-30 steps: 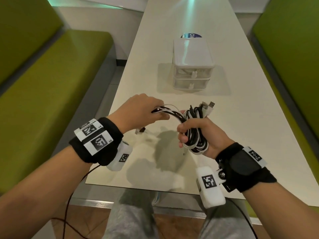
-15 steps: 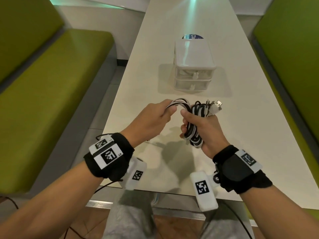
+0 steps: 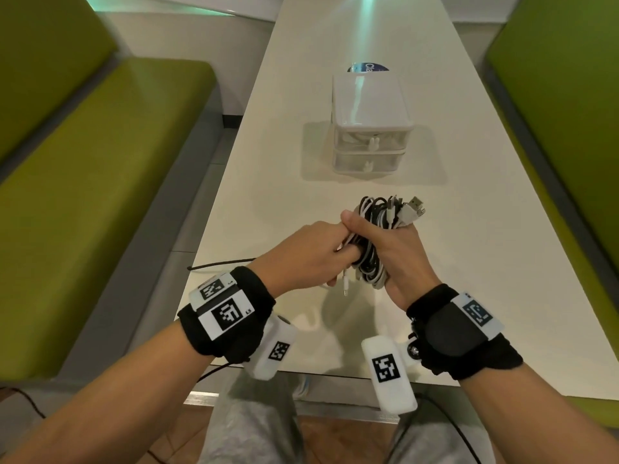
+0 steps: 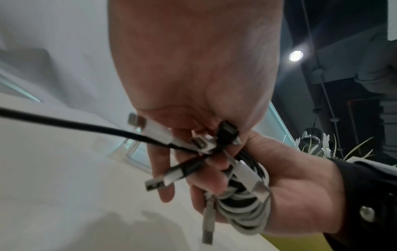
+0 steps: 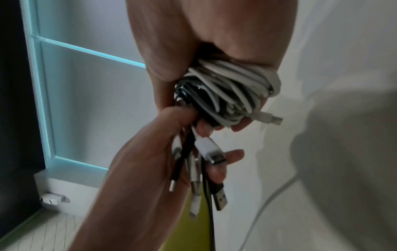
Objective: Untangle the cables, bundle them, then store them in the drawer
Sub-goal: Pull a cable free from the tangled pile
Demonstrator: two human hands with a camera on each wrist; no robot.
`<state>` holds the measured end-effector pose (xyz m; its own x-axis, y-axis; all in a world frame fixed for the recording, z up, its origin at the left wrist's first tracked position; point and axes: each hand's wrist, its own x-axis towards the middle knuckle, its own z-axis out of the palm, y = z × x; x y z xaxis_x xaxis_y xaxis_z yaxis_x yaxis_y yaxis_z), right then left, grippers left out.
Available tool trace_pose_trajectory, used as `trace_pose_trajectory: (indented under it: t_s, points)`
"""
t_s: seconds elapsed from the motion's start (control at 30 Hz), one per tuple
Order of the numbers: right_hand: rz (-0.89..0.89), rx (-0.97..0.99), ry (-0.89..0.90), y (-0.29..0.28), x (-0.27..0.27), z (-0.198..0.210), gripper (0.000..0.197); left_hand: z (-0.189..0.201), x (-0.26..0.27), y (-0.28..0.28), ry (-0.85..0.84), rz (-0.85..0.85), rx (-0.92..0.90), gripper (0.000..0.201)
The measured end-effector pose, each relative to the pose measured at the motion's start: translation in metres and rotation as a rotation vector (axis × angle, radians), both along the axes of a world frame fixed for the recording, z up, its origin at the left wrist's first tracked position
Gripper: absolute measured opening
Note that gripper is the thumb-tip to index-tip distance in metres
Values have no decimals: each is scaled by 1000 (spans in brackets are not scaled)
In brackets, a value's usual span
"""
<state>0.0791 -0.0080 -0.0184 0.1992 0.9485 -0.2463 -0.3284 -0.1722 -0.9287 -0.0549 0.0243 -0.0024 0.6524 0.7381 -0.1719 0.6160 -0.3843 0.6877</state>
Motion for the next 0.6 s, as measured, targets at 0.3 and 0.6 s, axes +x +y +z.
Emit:
trace_pose_trajectory:
  t_s: [0.3,0.6]
  points:
    - [-188,-125,211,0,3,-7,11,6,-1,-10,91,-59,1,60]
    - [28,-62,358,-2,13,0,14,1,-11,1,-196,2,-421,55]
